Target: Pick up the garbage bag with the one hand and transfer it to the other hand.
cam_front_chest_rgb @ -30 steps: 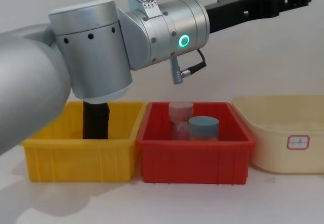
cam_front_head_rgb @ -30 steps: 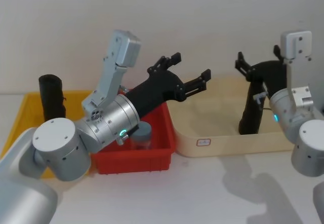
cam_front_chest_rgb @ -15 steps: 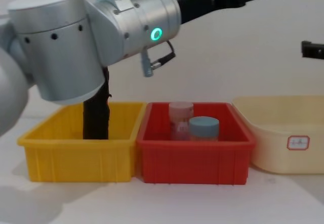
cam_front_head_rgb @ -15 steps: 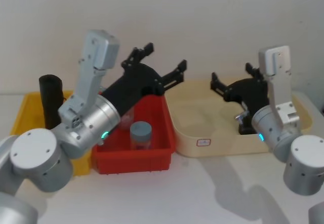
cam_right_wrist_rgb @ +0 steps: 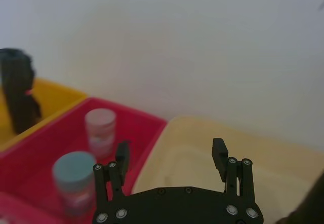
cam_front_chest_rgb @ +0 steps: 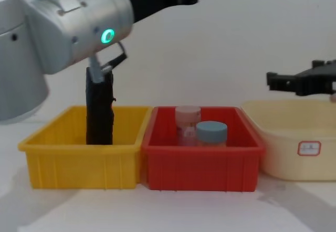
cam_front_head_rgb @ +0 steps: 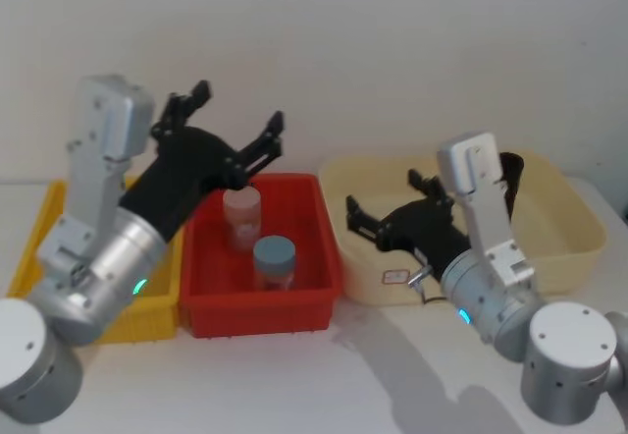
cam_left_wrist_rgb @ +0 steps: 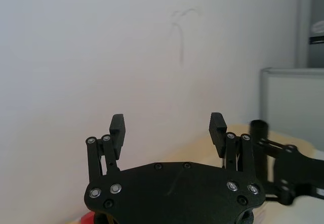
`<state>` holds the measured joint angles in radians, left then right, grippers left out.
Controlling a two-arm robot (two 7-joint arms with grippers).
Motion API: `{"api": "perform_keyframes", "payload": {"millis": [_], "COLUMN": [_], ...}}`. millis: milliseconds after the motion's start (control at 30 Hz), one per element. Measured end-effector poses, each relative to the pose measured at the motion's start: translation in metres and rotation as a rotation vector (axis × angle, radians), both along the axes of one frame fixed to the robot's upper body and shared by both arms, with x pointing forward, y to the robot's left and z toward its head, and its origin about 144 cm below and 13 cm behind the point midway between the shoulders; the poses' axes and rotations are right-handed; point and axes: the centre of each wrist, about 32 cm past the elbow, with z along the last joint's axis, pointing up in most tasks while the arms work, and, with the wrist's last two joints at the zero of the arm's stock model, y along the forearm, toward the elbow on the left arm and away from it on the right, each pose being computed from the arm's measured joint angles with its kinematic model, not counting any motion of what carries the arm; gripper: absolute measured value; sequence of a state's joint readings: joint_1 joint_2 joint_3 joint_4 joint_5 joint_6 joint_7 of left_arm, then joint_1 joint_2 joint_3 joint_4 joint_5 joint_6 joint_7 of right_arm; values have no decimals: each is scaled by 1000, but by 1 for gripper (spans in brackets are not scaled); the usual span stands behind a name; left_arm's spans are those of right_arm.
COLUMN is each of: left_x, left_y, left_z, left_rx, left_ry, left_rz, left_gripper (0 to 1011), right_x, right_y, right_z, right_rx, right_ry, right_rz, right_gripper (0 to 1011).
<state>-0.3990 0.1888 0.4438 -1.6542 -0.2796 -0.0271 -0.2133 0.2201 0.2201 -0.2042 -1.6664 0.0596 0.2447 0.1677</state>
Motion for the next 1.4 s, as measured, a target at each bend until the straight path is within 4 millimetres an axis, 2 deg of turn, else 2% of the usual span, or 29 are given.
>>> {"api": "perform_keyframes", "payload": {"millis": [233, 600, 1400], "left_x": [-19, -37, -48], "left_y": [19, 36, 46], "left_z": [-4, -7, -9], "left_rx": [-2, 0, 3], "left_ry": [1, 0, -2], "left_rz": [107, 196, 249], "left_gripper": [1001, 1001, 1001], "right_x": [-7, -9, 16], "right_y": [14, 28, 48], "right_z": [-7, -11, -16], "right_rx": [-14, -19, 29], "right_ry": [37, 100, 218], "right_rz": [69, 162, 219], "right_gripper": [1000, 1000, 1000]}}
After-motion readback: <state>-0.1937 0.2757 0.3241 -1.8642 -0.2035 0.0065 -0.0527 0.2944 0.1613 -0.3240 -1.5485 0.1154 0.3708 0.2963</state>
